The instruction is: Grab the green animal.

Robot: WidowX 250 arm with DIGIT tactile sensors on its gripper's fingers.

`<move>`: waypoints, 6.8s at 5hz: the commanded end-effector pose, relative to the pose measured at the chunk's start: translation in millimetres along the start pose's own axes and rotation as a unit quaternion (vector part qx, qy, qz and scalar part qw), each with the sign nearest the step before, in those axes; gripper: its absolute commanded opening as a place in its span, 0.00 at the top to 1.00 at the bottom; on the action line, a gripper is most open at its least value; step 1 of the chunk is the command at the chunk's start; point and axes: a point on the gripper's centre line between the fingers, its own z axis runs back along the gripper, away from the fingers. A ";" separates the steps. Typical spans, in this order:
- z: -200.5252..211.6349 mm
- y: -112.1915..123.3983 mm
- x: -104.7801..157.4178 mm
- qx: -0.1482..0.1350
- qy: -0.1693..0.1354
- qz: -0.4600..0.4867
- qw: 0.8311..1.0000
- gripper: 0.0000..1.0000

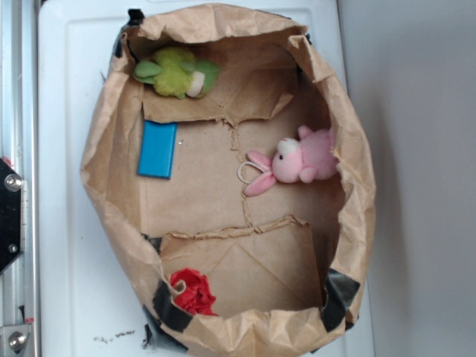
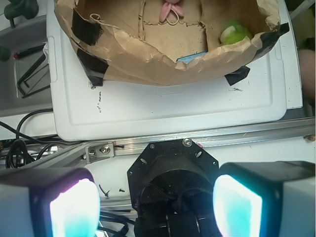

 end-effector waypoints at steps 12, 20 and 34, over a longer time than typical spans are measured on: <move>-135.5 85.2 136.0 0.106 0.097 0.000 0.990 0.00; -193.2 118.2 145.8 0.130 0.125 -0.038 0.983 0.00; -220.8 135.8 72.8 0.241 0.169 -0.017 0.956 0.00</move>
